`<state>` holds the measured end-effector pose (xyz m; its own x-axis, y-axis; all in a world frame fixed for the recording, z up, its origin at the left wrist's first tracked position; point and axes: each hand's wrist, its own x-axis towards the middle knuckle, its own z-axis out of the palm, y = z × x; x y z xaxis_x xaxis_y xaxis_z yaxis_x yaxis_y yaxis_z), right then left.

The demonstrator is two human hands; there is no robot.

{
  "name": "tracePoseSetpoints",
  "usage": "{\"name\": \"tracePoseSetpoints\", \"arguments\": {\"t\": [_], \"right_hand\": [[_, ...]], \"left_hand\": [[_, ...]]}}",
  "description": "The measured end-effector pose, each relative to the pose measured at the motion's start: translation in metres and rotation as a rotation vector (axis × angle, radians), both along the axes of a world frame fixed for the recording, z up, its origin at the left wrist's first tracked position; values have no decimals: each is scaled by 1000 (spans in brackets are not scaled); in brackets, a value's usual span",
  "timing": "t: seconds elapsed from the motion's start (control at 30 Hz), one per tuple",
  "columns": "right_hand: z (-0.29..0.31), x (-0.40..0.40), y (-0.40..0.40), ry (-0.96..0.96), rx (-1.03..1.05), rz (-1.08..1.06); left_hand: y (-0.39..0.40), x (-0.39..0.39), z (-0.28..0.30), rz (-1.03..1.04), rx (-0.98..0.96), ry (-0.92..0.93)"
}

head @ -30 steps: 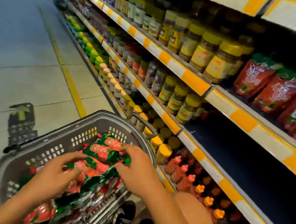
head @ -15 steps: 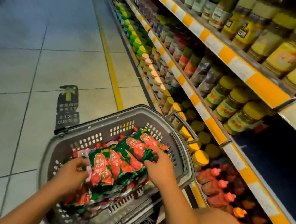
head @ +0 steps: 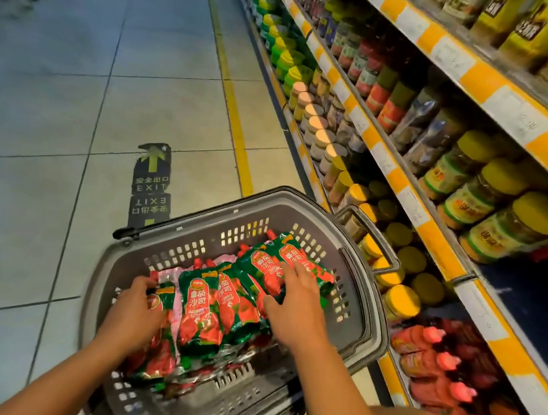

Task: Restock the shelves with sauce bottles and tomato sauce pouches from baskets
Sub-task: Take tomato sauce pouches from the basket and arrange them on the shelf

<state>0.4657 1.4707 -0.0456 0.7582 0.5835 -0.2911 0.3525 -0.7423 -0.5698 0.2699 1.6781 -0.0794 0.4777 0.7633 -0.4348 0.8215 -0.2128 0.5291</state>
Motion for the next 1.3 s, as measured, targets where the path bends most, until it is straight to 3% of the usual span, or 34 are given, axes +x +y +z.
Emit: {"name": "tracePoseSetpoints", "arguments": {"t": [0.27,0.67,0.83,1.1,1.3], "right_hand": [[-11,10,9,-11,-211,35],[-6,12,18,-86,-237,-164],[-5,13,21,73,-202,-267],[-12,14,19,169,-199,-348],[-11,16,14,367,-46,-467]], "left_hand": [[-6,-6,-8,-6,-73,51],[-18,-5,-6,-35,-45,29],[-18,-4,-7,-20,-22,6],[-23,-2,-1,-1,35,-21],[-23,-4,2,33,112,-35]]}}
